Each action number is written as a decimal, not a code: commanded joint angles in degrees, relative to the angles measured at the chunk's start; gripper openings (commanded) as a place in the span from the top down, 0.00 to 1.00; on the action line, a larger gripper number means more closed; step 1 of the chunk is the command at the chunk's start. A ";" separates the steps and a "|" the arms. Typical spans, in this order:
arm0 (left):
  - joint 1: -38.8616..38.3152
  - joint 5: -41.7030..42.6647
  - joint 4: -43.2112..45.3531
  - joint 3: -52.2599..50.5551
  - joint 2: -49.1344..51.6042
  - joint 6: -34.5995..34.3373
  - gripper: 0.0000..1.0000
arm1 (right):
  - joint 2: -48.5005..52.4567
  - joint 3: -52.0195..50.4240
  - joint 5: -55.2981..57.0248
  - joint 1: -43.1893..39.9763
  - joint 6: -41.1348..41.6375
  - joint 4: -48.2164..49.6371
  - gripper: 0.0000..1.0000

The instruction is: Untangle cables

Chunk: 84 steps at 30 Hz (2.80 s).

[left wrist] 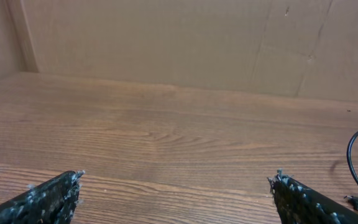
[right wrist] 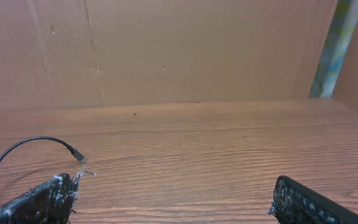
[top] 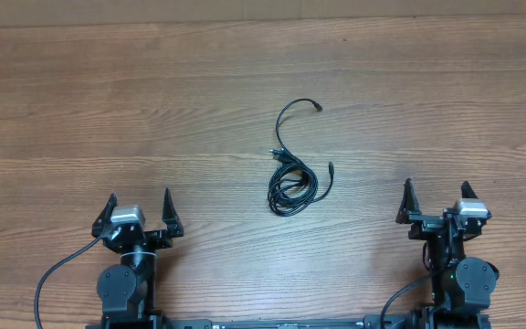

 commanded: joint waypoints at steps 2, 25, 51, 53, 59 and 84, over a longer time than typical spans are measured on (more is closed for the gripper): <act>-0.33 -0.72 0.11 -0.17 -0.28 -1.20 0.00 | -0.57 -0.59 -0.24 0.11 -0.07 0.35 0.00; -0.33 -0.72 0.11 -0.17 -0.28 -1.20 0.01 | -0.57 -0.59 -0.26 0.11 -0.07 0.37 0.00; -0.33 -0.72 0.11 -0.17 -0.28 -1.18 0.00 | -0.55 -0.59 2.56 0.11 -0.07 0.35 0.00; -0.33 -0.72 0.11 -0.17 -0.28 -1.18 0.00 | -0.55 -0.59 2.54 0.11 -0.07 0.35 0.00; -0.33 -0.72 0.11 -0.17 -0.28 -1.18 0.01 | -0.55 -0.59 2.51 0.11 -0.07 0.44 0.00; -0.33 -0.72 0.11 -0.17 -0.28 -1.18 0.01 | -0.55 -0.59 -1.33 0.11 -0.07 0.50 0.00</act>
